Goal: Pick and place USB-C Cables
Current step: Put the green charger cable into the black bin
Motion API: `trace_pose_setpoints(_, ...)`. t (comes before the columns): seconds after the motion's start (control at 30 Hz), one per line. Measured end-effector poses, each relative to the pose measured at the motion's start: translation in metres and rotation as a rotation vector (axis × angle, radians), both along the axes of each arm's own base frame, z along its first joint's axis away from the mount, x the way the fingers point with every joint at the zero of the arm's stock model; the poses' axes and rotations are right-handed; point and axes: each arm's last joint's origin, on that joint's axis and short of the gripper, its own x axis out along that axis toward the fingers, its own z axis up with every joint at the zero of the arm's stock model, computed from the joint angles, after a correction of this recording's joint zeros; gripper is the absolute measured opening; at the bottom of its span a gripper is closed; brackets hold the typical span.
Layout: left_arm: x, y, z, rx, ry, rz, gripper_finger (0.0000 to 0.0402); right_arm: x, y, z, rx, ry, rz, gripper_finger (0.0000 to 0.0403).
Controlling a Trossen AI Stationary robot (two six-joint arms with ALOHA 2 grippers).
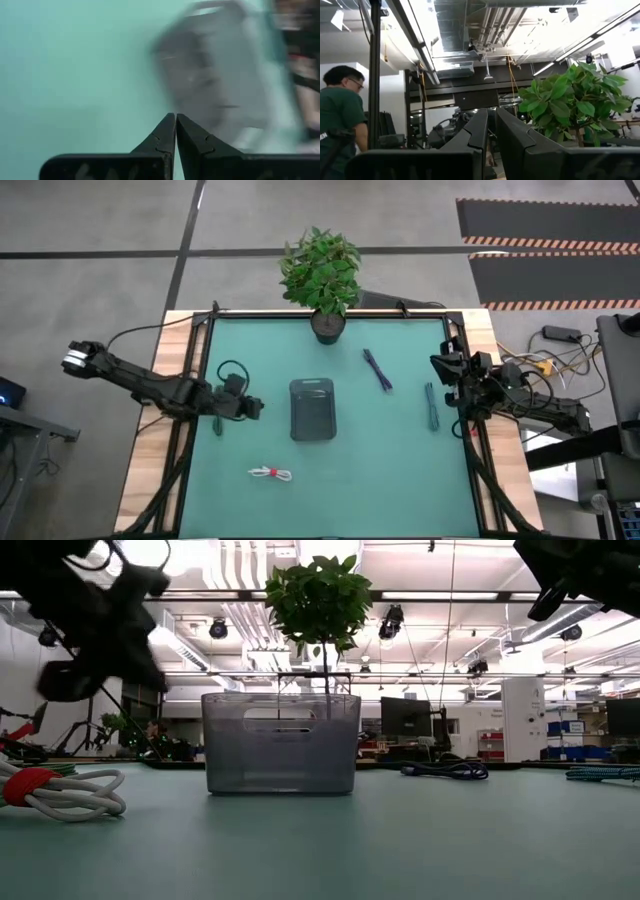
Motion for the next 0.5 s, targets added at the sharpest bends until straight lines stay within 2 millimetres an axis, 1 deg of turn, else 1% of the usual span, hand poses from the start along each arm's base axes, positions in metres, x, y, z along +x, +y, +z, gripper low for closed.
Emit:
trace_pose_setpoints(0.07, -0.007, 0.002, -0.005, -0.034, 0.088, 0.060, 0.0000, 0.000, 0.000, 0.000, 0.000, 0.001, 0.000, 0.0027)
trace_pose_setpoints(0.2, -0.018, 0.004, -0.010, -0.093, 0.204, 0.146, 0.0000, 0.000, 0.000, 0.000, 0.004, 0.001, 0.000, 0.0027)
trace_pose_setpoints(0.37, -0.027, 0.006, -0.014, -0.135, 0.285, 0.228, 0.0000, 0.000, 0.000, 0.000, 0.006, 0.000, -0.004, 0.0027)
trace_pose_setpoints(0.5, -0.024, 0.004, -0.013, -0.186, 0.329, 0.235, 0.0000, 0.000, 0.000, 0.000, 0.005, 0.001, -0.005, 0.0027)
